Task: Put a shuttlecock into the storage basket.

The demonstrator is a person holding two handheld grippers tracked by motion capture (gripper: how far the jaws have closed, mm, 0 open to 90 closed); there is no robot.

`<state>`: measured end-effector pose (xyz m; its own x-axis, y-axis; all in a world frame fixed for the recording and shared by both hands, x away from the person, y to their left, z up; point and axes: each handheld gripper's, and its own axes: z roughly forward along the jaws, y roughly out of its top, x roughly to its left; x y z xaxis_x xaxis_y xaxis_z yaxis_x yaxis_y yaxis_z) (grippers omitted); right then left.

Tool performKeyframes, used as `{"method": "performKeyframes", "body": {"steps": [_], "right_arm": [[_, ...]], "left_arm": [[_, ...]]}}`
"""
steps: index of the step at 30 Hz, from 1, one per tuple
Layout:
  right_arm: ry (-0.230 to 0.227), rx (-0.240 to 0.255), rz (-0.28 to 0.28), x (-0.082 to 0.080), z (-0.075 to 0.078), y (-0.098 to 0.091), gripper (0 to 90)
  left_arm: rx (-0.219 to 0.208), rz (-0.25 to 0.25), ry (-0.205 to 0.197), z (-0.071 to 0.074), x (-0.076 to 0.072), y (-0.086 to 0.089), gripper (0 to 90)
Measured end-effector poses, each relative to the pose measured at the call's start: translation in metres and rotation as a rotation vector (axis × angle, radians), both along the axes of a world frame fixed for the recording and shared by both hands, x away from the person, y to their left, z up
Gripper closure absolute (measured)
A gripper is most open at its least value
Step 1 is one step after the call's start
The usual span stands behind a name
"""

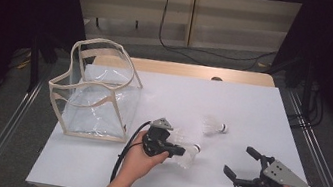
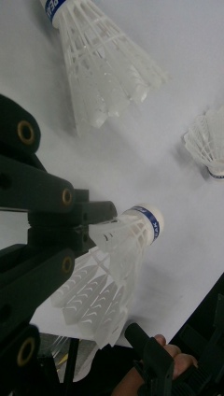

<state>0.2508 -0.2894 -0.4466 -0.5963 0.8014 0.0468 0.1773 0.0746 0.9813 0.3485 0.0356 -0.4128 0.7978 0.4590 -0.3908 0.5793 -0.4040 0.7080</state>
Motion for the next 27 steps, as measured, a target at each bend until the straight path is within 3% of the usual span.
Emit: {"method": "performKeyframes", "body": {"steps": [6,13,27], "right_arm": [[-0.003,-0.003,0.002,0.000,0.000,0.000,0.8],[0.000,0.000,0.000,0.000,0.000,-0.001,0.8],[-0.004,-0.001,0.001,0.000,0.000,-0.001,0.8]], "left_arm": [[0.003,0.000,0.010,0.002,0.001,0.002,90.0],[-0.022,0.003,0.036,0.005,0.005,0.004,90.0],[0.016,0.008,0.037,0.015,0.012,0.010,90.0]]}}
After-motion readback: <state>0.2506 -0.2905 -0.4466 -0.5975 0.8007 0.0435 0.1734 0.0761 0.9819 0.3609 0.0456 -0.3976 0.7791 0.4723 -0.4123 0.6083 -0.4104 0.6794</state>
